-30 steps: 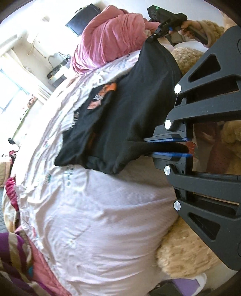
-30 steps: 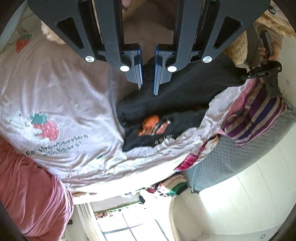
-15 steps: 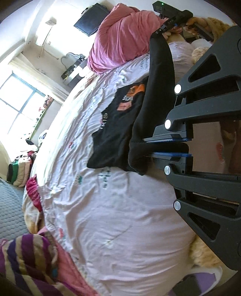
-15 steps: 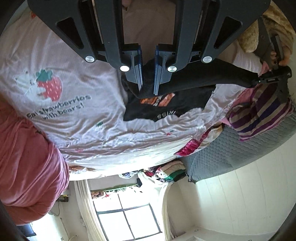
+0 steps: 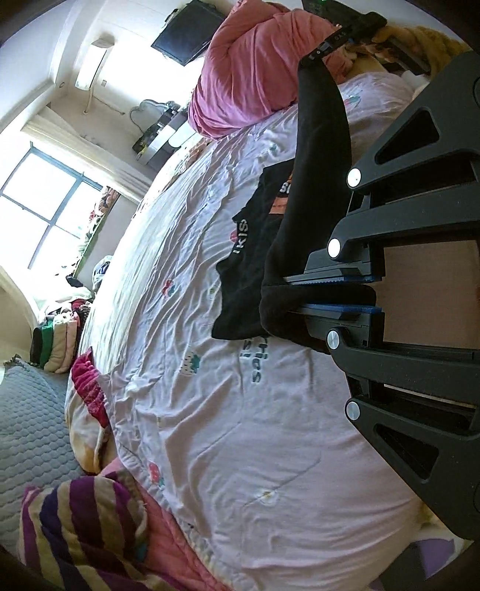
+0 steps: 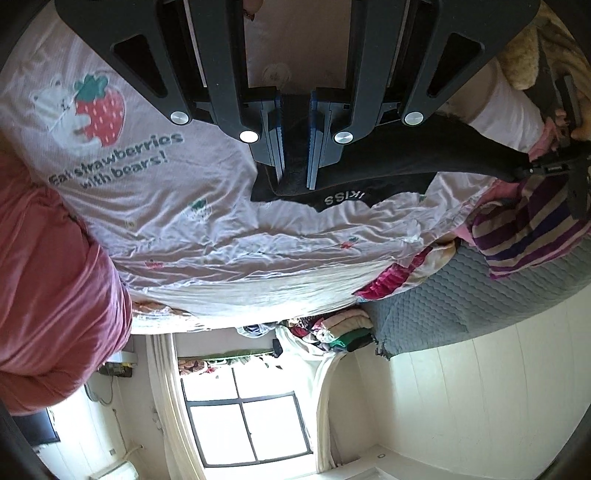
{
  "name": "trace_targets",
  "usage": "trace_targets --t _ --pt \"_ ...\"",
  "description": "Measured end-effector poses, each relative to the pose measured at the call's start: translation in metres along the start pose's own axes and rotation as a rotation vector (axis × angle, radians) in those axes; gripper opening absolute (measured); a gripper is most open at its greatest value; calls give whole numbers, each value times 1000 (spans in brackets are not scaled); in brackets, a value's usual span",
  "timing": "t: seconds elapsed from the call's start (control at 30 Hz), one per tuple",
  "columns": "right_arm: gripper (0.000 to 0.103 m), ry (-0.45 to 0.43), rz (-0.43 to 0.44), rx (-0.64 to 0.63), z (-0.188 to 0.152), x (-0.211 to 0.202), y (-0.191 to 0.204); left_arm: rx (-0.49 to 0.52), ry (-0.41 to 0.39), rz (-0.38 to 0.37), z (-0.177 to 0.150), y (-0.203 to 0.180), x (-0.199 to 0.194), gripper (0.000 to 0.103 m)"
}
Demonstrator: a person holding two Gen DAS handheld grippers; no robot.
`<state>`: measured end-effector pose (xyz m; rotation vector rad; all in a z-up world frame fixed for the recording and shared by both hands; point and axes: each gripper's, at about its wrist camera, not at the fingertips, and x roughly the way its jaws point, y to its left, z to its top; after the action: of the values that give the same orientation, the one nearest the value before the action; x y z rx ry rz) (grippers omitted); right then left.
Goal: Fold small clothes
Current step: 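Lift the hem with both tools and fold it toward the collar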
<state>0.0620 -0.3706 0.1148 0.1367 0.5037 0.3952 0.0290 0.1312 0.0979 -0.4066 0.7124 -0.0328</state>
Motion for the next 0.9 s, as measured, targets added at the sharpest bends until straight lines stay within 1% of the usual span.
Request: trace_targets --t 0.33,0.57,0.77,0.9 --pt "9 10 -27 -11 11 27 -6 25 -20 30 20 -10 18 3" --pt "9 18 -42 -20 15 41 -8 30 -17 45 28 -10 33 3" --pt "9 22 -61 -34 19 57 -7 55 -23 84 37 -12 48 3" --pt "9 33 -71 -22 20 73 -13 66 -22 103 43 -13 63 3"
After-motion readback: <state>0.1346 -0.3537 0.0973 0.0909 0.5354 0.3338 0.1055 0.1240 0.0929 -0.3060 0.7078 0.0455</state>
